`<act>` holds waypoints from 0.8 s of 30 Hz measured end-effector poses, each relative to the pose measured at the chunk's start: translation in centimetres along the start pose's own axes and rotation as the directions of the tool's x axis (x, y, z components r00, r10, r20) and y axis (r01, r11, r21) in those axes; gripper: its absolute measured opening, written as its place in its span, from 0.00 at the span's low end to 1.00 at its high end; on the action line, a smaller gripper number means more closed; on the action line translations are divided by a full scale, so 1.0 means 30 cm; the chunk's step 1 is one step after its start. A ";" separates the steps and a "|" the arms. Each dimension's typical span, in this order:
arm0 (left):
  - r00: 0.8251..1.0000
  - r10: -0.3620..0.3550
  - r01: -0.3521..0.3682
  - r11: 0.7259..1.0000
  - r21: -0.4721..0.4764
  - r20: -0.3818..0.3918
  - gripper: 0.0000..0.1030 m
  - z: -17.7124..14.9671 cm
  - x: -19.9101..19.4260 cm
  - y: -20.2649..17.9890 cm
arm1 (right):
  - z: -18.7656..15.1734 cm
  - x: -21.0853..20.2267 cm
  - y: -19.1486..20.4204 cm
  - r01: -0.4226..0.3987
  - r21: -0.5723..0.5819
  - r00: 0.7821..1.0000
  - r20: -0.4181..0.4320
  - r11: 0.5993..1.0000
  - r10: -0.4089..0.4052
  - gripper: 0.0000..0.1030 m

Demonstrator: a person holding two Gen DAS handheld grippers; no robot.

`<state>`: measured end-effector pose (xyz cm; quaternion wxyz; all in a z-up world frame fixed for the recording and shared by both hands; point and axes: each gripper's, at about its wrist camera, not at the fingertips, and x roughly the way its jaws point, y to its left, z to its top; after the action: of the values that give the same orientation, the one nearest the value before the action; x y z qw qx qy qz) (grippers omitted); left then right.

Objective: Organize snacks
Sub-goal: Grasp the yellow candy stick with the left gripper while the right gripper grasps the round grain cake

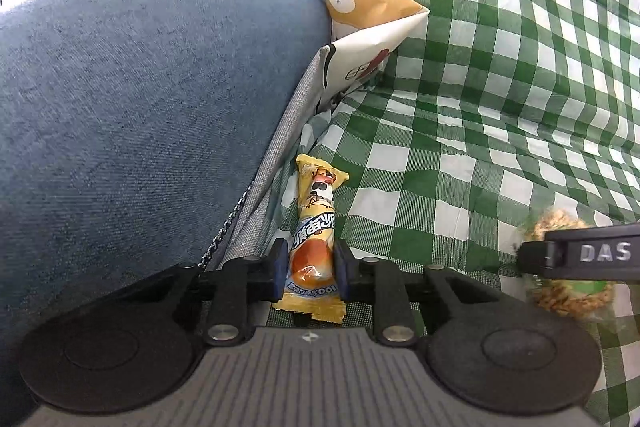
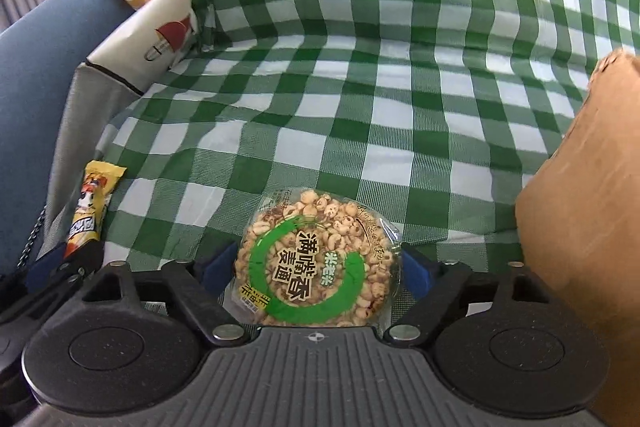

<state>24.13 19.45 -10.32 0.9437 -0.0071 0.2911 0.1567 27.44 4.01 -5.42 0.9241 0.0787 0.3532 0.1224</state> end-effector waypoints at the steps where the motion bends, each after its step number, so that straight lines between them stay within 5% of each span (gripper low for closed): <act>1: 1.000 -0.002 0.002 1.000 0.000 0.006 0.26 0.000 -0.008 0.002 | -0.003 -0.019 0.001 0.001 -0.011 1.000 0.010 1.000 -0.001 0.82; 16: 0.987 -0.159 0.159 0.987 0.011 0.024 0.26 -0.052 -0.221 0.017 | -0.242 -0.524 -0.008 -0.037 -0.213 0.992 0.107 0.976 0.061 0.82; 24: 0.956 -0.290 0.291 0.956 -0.036 0.036 0.26 -0.087 -0.402 0.033 | -0.410 -0.777 -0.054 -0.107 -0.300 0.980 0.128 0.948 0.152 0.82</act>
<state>12.99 16.59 -5.77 0.9605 -0.0668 0.2692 0.0226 2.66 -3.38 -0.11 0.9394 -0.0264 0.2553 0.2274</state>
